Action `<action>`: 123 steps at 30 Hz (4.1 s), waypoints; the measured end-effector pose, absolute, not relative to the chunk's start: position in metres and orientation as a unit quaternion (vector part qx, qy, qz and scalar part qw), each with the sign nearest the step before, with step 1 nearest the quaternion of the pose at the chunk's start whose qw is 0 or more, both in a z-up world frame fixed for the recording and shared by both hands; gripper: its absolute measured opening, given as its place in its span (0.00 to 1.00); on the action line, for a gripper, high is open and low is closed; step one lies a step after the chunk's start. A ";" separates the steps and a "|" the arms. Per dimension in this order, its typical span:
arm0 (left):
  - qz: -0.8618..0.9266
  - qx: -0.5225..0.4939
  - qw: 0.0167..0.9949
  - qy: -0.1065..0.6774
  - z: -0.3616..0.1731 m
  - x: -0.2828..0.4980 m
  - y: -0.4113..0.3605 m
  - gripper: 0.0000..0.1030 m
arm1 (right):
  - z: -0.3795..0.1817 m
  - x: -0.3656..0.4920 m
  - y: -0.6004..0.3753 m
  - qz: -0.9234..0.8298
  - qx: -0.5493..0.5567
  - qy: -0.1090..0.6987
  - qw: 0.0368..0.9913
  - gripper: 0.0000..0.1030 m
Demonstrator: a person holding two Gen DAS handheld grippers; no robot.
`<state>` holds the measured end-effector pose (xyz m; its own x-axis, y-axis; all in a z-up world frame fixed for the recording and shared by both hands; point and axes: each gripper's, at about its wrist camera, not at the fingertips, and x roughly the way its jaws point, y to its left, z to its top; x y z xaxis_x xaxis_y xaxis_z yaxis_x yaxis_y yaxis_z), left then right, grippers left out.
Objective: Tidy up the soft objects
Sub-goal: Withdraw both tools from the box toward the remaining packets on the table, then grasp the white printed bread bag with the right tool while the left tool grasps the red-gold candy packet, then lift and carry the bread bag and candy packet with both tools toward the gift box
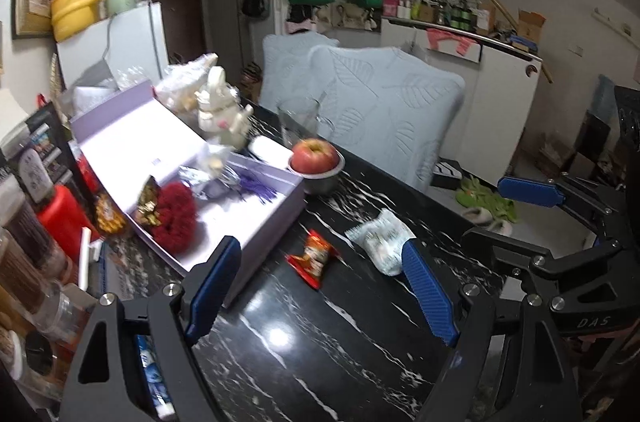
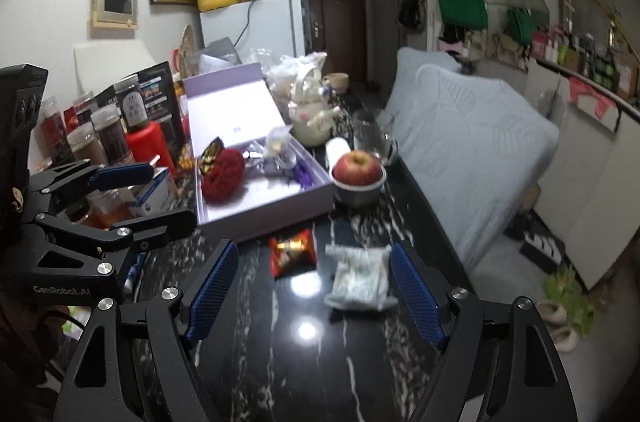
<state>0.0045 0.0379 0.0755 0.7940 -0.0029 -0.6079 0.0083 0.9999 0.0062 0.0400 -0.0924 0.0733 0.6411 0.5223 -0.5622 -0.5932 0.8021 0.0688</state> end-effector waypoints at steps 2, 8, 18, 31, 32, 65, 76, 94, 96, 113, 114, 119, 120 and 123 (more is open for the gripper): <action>-0.014 -0.001 0.944 0.329 0.066 0.005 0.034 0.80 | 0.066 0.038 -0.096 0.305 -0.058 0.297 0.903 0.77; -0.040 -0.024 0.933 0.357 0.039 0.008 0.029 0.80 | 0.041 0.037 -0.105 0.290 -0.051 0.320 0.900 0.77; -0.061 -0.044 0.914 0.398 -0.009 0.022 0.034 0.80 | -0.005 0.057 -0.105 0.275 -0.033 0.369 0.887 0.77; -0.060 -0.072 0.898 0.431 -0.052 0.065 0.055 0.80 | -0.040 0.109 -0.090 0.267 -0.029 0.404 0.874 0.82; -0.058 -0.071 0.897 0.432 -0.054 0.068 0.057 0.80 | -0.042 0.114 -0.089 0.266 -0.029 0.406 0.874 0.83; -0.046 -0.049 0.891 0.450 -0.077 0.127 0.062 0.80 | -0.075 0.179 -0.075 0.276 -0.041 0.442 0.853 0.56; -0.051 -0.044 0.886 0.458 -0.090 0.149 0.056 0.70 | -0.076 0.179 -0.100 0.255 -0.019 0.447 0.857 0.56; -0.080 -0.060 0.874 0.476 -0.091 0.116 0.039 0.38 | -0.065 0.139 -0.112 0.270 -0.010 0.442 0.855 0.56; -0.081 -0.062 0.873 0.477 -0.090 0.107 0.037 0.38 | -0.065 0.131 -0.114 0.272 -0.006 0.445 0.853 0.56; -0.083 -0.076 0.866 0.487 -0.091 0.051 0.029 0.38 | -0.072 0.080 -0.112 0.291 -0.007 0.452 0.843 0.56; -0.084 -0.078 0.866 0.486 -0.090 0.049 0.029 0.38 | -0.070 0.078 -0.112 0.291 -0.008 0.450 0.844 0.56; -0.076 -0.071 0.873 0.476 -0.082 0.042 0.029 0.38 | -0.067 0.076 -0.109 0.297 -0.009 0.445 0.845 0.56; -0.074 -0.072 0.873 0.476 -0.083 0.041 0.030 0.38 | -0.068 0.075 -0.107 0.299 -0.010 0.446 0.844 0.56; -0.069 -0.074 0.868 0.486 -0.087 0.040 0.030 0.38 | -0.068 0.073 -0.104 0.303 -0.011 0.447 0.842 0.56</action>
<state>0.0403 0.0303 -0.0875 0.5182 -0.1916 -0.8335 0.0484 0.9796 -0.1950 0.0732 -0.1041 -0.0681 0.4169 0.4990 -0.7597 -0.5194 0.8167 0.2514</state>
